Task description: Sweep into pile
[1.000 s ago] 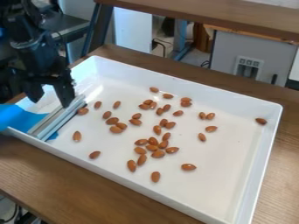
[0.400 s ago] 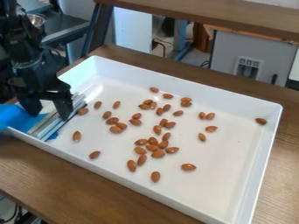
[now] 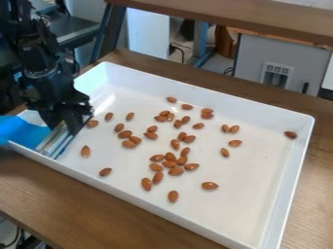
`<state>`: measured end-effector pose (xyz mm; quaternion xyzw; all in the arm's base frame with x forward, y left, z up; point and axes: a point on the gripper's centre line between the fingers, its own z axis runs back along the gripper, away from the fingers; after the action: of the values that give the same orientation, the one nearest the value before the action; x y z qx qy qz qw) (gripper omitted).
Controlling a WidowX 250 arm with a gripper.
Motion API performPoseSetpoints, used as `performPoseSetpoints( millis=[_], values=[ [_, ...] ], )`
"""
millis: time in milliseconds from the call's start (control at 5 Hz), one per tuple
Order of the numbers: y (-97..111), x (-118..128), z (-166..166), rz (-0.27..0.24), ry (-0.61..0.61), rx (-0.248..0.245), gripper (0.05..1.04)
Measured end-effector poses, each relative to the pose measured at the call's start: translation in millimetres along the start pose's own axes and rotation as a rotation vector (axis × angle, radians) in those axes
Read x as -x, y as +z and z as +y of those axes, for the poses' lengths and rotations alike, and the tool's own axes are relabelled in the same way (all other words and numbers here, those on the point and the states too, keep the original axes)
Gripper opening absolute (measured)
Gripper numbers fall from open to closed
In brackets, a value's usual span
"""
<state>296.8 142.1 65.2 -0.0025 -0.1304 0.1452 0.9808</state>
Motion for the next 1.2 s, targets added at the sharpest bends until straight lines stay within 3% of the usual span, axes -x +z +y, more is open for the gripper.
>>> performPoseSetpoints(
  millis=[600,1200],
  values=[
    [3.1,-11.5,-45.6,0.038,0.159,0.066,0.365],
    [-11.9,-20.2,-90.3,0.009,0.216,0.059,0.365]
  ],
)
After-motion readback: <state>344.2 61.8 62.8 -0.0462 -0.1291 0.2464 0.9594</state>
